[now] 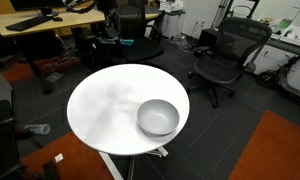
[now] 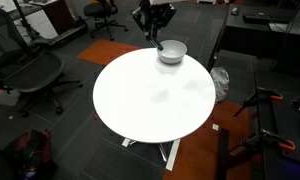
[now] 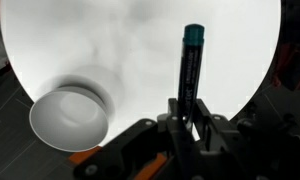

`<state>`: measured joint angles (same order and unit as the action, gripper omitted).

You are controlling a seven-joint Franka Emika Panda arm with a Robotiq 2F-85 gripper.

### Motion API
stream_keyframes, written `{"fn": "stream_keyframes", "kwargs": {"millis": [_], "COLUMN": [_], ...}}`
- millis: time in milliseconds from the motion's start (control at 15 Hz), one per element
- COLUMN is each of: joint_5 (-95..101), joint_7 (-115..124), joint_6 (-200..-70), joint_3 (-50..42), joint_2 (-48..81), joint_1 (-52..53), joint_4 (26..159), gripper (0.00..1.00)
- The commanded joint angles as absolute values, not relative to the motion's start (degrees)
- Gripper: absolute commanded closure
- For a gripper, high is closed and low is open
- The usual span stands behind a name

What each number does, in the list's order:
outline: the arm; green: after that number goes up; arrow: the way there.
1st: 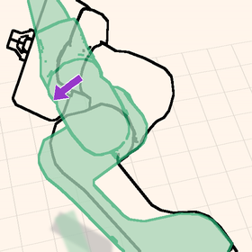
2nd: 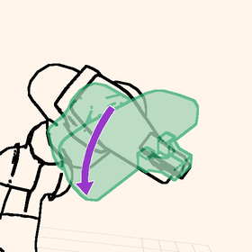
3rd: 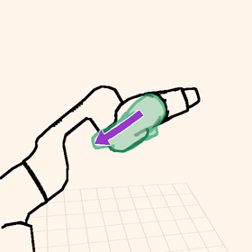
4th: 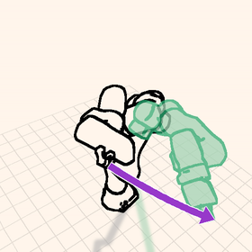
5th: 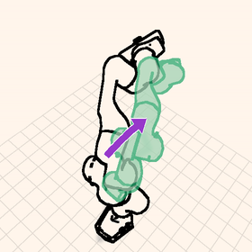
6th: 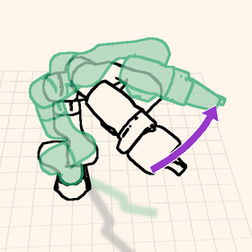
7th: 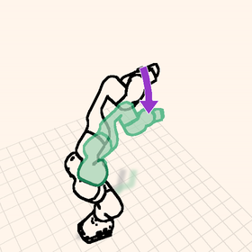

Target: Put the marker on the table

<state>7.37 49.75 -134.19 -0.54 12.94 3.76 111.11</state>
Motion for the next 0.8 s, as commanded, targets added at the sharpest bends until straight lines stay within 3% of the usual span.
{"fn": "stream_keyframes", "kwargs": {"millis": [0,733], "joint_5": [6.9,8.3], "joint_7": [50.6,55.1], "joint_6": [-138.2,-141.5], "joint_3": [-0.9,-3.8], "joint_2": [16.3,27.0], "joint_1": [5.1,10.4], "joint_4": [110.9,107.1], "gripper": [0.95,0.95]}}
